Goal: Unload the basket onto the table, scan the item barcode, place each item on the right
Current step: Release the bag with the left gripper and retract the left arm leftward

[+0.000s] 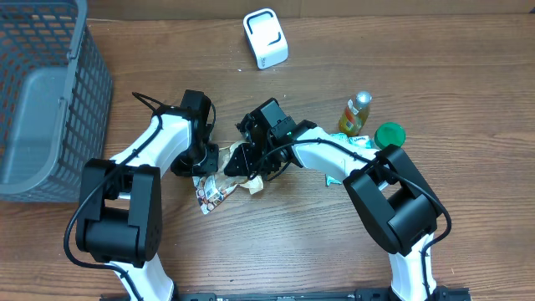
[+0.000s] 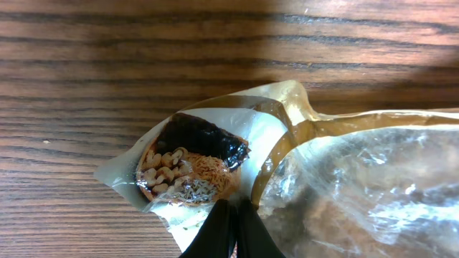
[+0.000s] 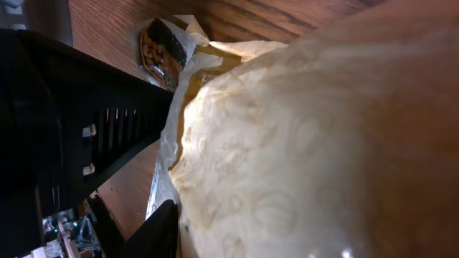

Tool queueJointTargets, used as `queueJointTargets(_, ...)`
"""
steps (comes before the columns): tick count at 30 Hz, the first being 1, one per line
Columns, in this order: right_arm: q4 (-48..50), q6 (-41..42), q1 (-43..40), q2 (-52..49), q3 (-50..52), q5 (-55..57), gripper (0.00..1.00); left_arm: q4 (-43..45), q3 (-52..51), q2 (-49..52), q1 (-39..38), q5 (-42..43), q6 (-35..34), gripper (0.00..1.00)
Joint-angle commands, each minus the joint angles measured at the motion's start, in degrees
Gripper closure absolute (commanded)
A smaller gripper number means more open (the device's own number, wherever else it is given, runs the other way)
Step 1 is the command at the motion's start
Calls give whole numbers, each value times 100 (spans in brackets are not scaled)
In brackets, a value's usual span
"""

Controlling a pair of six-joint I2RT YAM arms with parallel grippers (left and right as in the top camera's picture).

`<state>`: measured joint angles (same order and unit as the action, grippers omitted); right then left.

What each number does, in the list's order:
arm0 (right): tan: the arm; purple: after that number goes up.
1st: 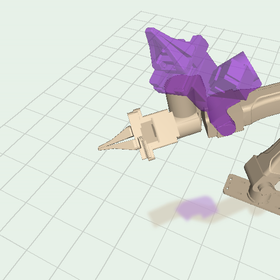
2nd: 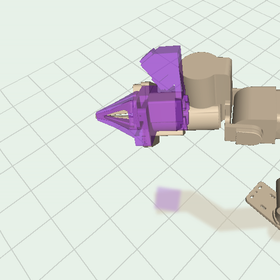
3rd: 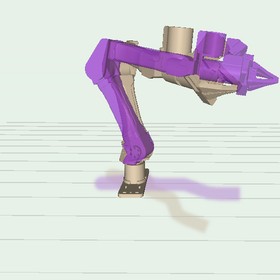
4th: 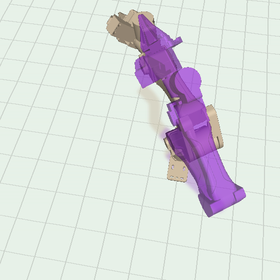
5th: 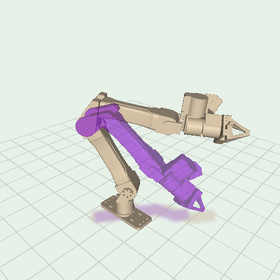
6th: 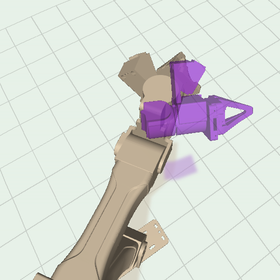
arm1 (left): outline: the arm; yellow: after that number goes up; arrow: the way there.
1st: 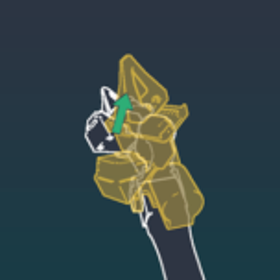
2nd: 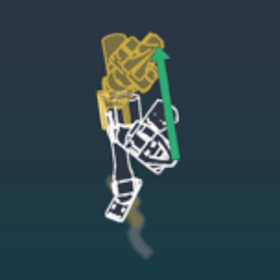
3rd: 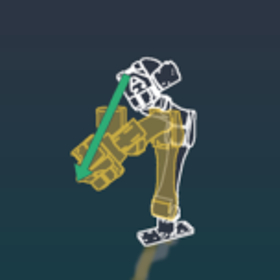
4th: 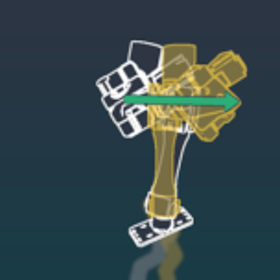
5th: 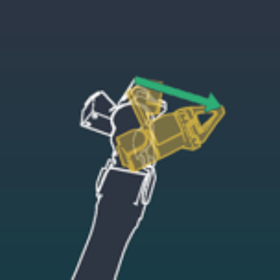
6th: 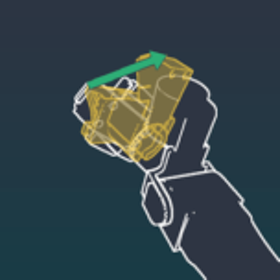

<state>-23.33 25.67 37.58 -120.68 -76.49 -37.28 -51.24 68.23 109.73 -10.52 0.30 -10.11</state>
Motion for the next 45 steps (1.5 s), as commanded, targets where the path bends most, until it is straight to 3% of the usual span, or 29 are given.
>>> queueJointTargets(1, 4, -37, 85, -33, -72, -184, 65, 52, -37, -66, -42, 79, 70, 96)
queueJointTargets(5, -9, -37, 87, -33, -72, -518, 75, 57, -37, -66, -42, 81, 68, 96)
queueJointTargets(13, -9, -382, 76, -15, -85, -1003, 80, -37, 59, -129, -11, 81, 68, 96)
queueJointTargets(20, -15, -647, 17, 68, -85, -1001, 85, -605, 898, -640, 297, 214, 68, 95)
queueJointTargets(27, -131, -649, -125, 68, -85, -1001, 85, -839, 1558, -1202, 704, 201, 68, 91)
queueJointTargets(40, -743, -1274, -612, 96, -85, -997, 85, -748, 1587, -1331, 1648, 227, 485, 84)
queueJointTargets(41, -743, -1274, -616, 96, -85, -994, 85, -739, 1587, -1331, 1668, 227, 501, 82)
queueJointTargets(43, -743, -1276, -616, 96, -85, -992, 85, -723, 1587, -1331, 1687, 227, 498, 69)
queueJointTargets(45, -743, -1276, -616, 96, -85, -992, 85, -723, 1587, -1329, 1687, 227, 498, 40)
